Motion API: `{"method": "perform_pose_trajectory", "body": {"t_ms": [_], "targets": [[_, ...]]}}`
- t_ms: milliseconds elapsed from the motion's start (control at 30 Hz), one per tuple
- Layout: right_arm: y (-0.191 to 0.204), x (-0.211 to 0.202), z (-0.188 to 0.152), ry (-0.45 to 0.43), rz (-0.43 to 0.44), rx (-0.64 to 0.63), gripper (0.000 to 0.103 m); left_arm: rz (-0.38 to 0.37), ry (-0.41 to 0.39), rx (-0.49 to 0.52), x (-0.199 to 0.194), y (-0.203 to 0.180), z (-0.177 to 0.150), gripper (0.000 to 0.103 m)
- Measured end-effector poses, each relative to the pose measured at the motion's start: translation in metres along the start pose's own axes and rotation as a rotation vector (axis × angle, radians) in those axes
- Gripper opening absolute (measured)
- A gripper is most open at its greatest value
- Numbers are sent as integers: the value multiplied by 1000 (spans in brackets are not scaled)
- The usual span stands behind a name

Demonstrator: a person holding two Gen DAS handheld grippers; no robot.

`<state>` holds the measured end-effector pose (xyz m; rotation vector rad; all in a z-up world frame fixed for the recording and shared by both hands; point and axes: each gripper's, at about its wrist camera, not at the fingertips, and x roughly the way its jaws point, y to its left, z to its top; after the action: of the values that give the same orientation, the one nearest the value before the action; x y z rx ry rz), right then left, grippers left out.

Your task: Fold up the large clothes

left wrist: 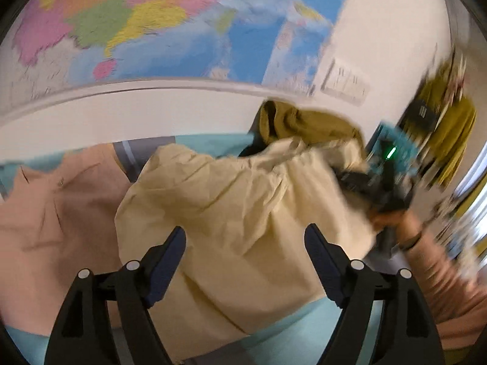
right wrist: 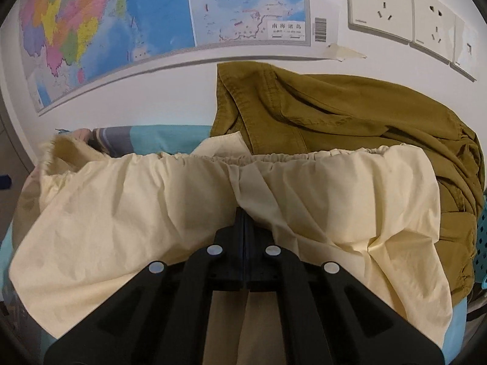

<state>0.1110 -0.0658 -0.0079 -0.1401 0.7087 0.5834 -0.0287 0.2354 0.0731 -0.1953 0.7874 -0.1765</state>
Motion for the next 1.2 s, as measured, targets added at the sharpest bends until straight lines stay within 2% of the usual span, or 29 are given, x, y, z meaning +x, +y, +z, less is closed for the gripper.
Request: {"method": "perform_pose_trajectory", "body": {"t_ms": [33, 67, 100, 200, 267, 300, 333, 367, 433, 467, 500, 567, 633, 667, 733, 767, 800, 833, 867, 900, 933, 967, 1000, 1033, 1067, 1100, 1200], "targets": [[1, -6, -2, -6, 9, -7, 6, 14, 30, 14, 12, -1, -2, 77], [1, -14, -4, -13, 19, -9, 17, 25, 62, 6, 25, 0, -2, 77], [1, -25, -9, -33, 33, -15, 34, 44, 93, -2, 38, 3, -2, 76], [4, -54, -23, -82, 49, -55, 55, 101, 153, -1, 71, 10, -3, 70], [2, -69, -34, -103, 12, -79, 67, 128, 188, -5, 89, 13, 0, 68], [1, -70, -37, -98, -11, -85, 68, 141, 203, -15, 97, 13, 2, 65], [-2, -68, -42, -79, -46, -94, 68, 147, 209, -23, 100, 14, 3, 63], [-6, -65, -46, -59, -62, -91, 66, 161, 209, -29, 105, 14, 6, 56], [-15, -54, -52, -13, -37, -57, 47, 220, 205, -30, 114, 13, 12, 42], [-20, -49, -53, 4, -19, -41, 32, 241, 206, -28, 118, 14, 14, 29], [-24, -45, -52, 16, -5, -27, 20, 260, 209, -37, 122, 16, 17, 20], [-28, -44, -47, 2, -13, -29, 8, 288, 209, -68, 129, 23, 24, 13], [-36, -50, -39, -35, -3, 20, 5, 306, 191, -119, 131, 33, 28, 13], [-38, -51, -36, -45, 1, 35, 5, 310, 182, -142, 133, 36, 29, 14], [-35, -45, -37, -22, -15, 25, 7, 310, 185, -117, 135, 30, 27, 19], [-32, -42, -39, -3, -28, 10, 11, 297, 178, -101, 130, 27, 25, 27], [-33, -43, -42, 4, -35, 4, 13, 272, 158, -84, 121, 23, 22, 40], [-37, -49, -43, -8, -21, 21, 22, 246, 123, -71, 107, 20, 17, 48], [-42, -58, -46, -32, -6, 46, 37, 239, 84, -74, 91, 20, 13, 60], [-48, -70, -50, -67, 5, 71, 56, 239, 17, -81, 68, 22, 6, 65], [-60, -90, -58, -122, 14, 112, 64, 233, -45, -85, 46, 25, -2, 67], [-71, -106, -67, -163, 33, 153, 71, 235, -98, -97, 24, 30, -12, 77], [-80, -116, -75, -187, 46, 183, 73, 251, -133, -114, 8, 35, -21, 82], [-93, -130, -88, -210, 55, 228, 76, 272, -158, -131, -6, 41, -31, 82], [-104, -138, -102, -211, 71, 274, 82, 285, -161, -140, -11, 44, -39, 83], [-114, -140, -116, -191, 88, 323, 84, 293, -152, -148, -13, 47, -47, 86], [-123, -133, -144, -113, 106, 364, 84, 280, -77, -143, -6, 47, -77, 87]]}}
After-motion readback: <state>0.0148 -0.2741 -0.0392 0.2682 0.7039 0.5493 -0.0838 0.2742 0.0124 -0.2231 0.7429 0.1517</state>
